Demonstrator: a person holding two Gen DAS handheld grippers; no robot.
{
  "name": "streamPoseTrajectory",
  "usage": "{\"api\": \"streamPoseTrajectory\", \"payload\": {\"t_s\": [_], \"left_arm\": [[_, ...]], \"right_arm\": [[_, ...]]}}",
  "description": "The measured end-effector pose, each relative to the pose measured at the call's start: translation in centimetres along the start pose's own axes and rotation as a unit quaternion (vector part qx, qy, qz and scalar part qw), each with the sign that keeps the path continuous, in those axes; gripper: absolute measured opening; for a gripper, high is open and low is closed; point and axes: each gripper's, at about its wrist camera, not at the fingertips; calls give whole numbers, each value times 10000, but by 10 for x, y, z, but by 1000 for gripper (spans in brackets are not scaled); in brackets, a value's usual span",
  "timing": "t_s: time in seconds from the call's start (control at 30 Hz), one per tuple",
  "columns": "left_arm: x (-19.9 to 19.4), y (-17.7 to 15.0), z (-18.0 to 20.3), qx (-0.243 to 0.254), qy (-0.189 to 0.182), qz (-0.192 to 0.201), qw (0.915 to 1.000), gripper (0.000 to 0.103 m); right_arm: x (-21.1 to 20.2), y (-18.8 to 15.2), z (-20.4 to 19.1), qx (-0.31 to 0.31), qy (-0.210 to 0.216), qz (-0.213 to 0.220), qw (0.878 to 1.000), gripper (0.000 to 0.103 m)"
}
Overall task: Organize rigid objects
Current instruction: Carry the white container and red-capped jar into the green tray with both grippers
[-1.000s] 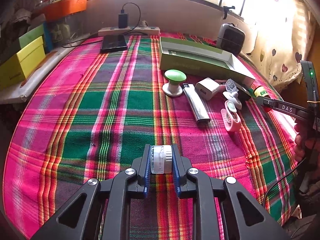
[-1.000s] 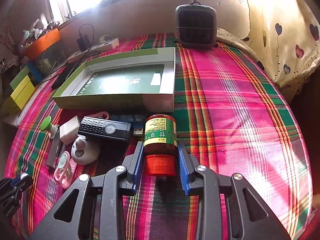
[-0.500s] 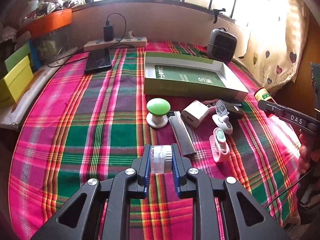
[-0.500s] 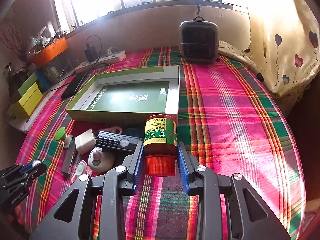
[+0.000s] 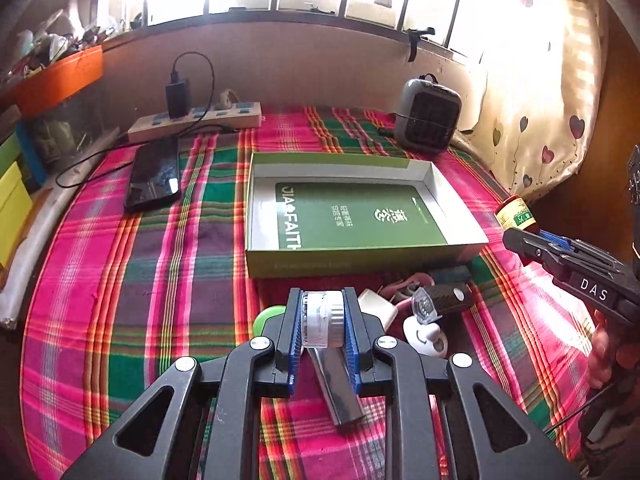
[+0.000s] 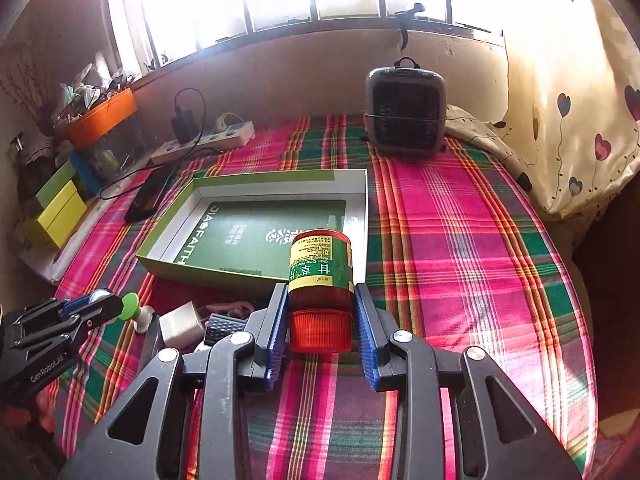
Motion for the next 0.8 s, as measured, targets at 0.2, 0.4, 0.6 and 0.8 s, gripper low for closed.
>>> {"api": "streamPoseTrajectory", "payload": {"t_s": [0.2,0.4,0.6,0.8], "left_arm": [[16,26,-7,45,14,41,10000,18],[35,40,-12,37,30,-12,10000,18],[57,49,-13,74,-18,-84,9999,18],[81,57,-10,151,-63,-168,9997,18]], "right_arm": [[6,15,-7,-38,-62,123,9999,33],[18,25,-19,-170,-181,220,9994,33],[26,32,-27,-365,-452,444,9973,33],[40,41,-28,-465,-601,517,9958,33]]}}
Point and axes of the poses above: each gripper's, at about its wrist camera, not at the fingertips, and x roughly the way its jaws point, z to its right, y to its top, and after that the axes turned 11 degrees about -y, right-handed
